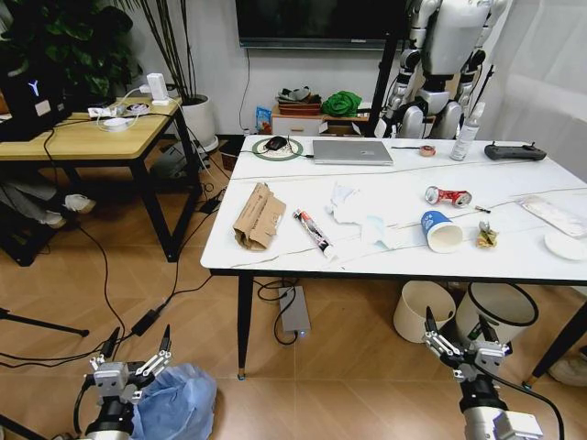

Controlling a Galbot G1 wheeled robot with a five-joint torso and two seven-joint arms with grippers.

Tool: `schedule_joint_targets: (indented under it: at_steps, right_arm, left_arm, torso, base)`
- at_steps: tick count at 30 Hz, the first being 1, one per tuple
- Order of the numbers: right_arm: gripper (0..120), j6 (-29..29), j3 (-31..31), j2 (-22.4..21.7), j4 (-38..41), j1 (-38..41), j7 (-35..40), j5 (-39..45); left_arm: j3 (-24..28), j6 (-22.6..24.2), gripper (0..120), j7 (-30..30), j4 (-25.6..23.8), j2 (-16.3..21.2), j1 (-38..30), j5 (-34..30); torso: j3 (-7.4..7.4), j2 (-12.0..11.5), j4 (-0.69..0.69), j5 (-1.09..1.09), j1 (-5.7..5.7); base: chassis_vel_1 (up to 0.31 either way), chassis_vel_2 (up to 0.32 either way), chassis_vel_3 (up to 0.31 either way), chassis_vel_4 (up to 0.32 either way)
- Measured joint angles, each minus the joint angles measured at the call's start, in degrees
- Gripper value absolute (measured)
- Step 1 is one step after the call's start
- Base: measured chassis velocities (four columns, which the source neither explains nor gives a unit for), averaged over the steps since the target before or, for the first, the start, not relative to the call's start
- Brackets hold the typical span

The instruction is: Pick up the trash bin and place the trash from the table into it.

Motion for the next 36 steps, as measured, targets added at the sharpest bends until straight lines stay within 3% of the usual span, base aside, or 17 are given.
schedule_joint_targets:
  at_steps: [36]
  right_arm:
    - [100, 1.14, -0.38, 0.76, -0.82, 0.40, 0.02, -1.31]
  left_arm:
    - [0.15, 0.65, 100, 0.45, 1.19, 1.03, -0.19, -0.16]
  torso:
    - [-5.62, -9.77, 0.00, 0.00, -4.15]
  base:
    - [0.000, 0.000, 0.000, 0.000]
